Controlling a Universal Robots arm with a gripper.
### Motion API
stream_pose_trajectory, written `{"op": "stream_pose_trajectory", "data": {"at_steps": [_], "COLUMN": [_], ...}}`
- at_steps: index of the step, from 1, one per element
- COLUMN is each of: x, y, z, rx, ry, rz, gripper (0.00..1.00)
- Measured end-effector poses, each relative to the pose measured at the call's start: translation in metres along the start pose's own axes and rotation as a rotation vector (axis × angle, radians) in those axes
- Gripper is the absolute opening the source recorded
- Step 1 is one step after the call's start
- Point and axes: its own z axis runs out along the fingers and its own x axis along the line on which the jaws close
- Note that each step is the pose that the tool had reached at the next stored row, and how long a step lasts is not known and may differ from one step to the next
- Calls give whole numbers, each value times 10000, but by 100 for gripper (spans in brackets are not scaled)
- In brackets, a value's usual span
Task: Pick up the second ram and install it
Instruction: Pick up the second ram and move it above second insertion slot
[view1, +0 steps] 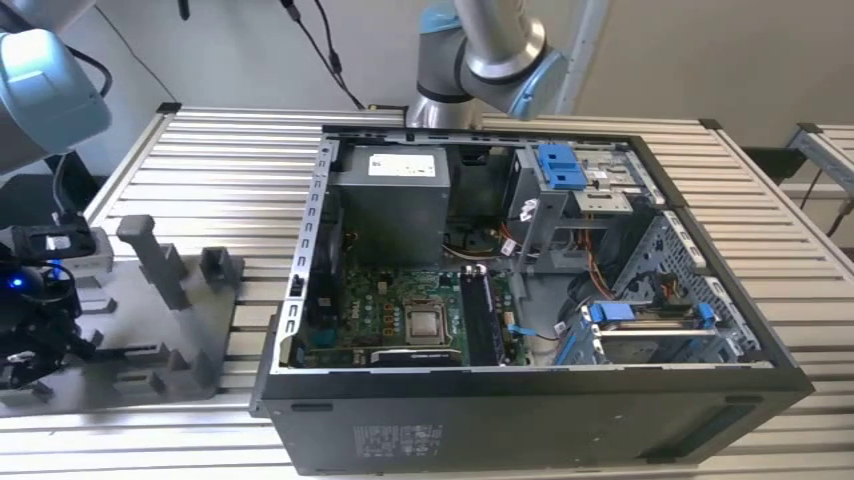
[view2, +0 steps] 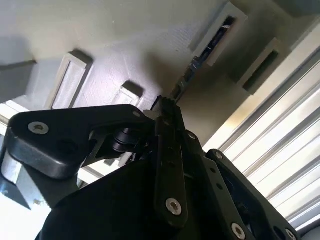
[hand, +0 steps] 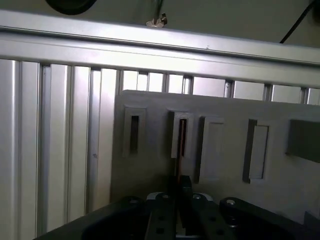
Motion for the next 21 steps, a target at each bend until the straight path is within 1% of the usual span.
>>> {"op": "stream_pose_trajectory", "data": {"at_steps": [6, 7, 10, 12, 15, 17, 19, 20, 21], "x": [0, -1, -13, -17, -16, -13, -12, -11, -11], "y": [0, 0, -3, -3, -3, -2, 2, 3, 5], "z": [0, -9, -93, -119, -117, -108, -92, -90, -89], "rx": [1, 0, -9, -8, -4, 10, 39, 54, 69], "ry": [0, -3, -2, -2, -23, -32, -97, -156, -247], "rz": [-2, 0, 20, 34, 51, 136, 263, 344, 422], "gripper": [14, 14, 14, 14, 14, 14, 14, 14, 14]}}
